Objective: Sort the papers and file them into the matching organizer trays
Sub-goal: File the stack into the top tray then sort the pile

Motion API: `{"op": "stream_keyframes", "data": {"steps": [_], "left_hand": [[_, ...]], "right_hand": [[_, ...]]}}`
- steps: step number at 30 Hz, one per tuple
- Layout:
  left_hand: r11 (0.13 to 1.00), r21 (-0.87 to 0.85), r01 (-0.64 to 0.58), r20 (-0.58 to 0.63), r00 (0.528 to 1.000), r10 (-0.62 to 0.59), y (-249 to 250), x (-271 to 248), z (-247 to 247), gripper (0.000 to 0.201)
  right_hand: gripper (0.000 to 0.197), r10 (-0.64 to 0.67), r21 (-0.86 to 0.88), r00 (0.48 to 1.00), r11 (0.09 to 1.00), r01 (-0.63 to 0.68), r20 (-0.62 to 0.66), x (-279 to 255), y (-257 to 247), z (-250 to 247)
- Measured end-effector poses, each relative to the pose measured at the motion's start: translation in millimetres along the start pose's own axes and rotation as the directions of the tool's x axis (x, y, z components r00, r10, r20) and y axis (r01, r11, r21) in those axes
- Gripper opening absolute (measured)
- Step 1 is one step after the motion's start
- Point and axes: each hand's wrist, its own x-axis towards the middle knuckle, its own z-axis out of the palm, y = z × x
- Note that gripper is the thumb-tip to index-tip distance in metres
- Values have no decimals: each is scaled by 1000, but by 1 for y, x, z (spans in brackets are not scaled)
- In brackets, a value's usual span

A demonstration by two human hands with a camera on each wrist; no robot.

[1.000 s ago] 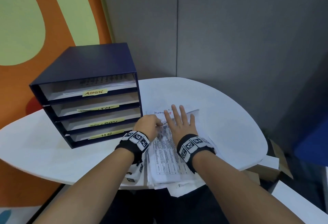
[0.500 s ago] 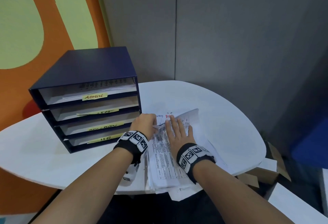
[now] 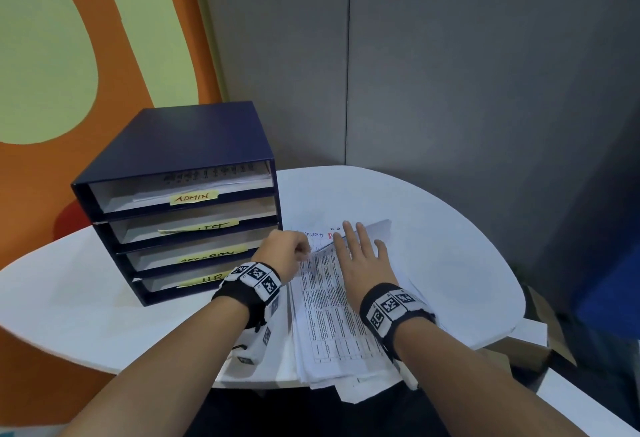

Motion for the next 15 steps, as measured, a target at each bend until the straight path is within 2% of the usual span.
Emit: {"op": "stream_keyframes", "data": {"steps": [4,7,8,10,13,15], "left_hand": [[998,-61,-29,11,999,30,1,-3,1,38],[998,-60,1,33,999,1,7,-4,0,24],[998,-64,22,28,999,-21,9,-4,-1,20],[994,-95,60,-5,998,-61,15,-4,-5,28],[982,-166,91,-35,995,-98,17,-2,-7,44],[971,-210,115,-19,992,-122,16,0,-6,49]], "right_hand": [[67,-96,-25,995,995,95,-23,-2,-3,-4],[59,-86,-13,992,996,86,-88,-4,-3,-5],[62,-65,-3,994,998,64,-92,-5,-2,-5],[75,-22,32,997,999,24,-70,-7,-1,-3],[97,-50,80,999,996,49,6,-9,1,0],[99,-74,92,996,993,69,47,-8,3,2]]}}
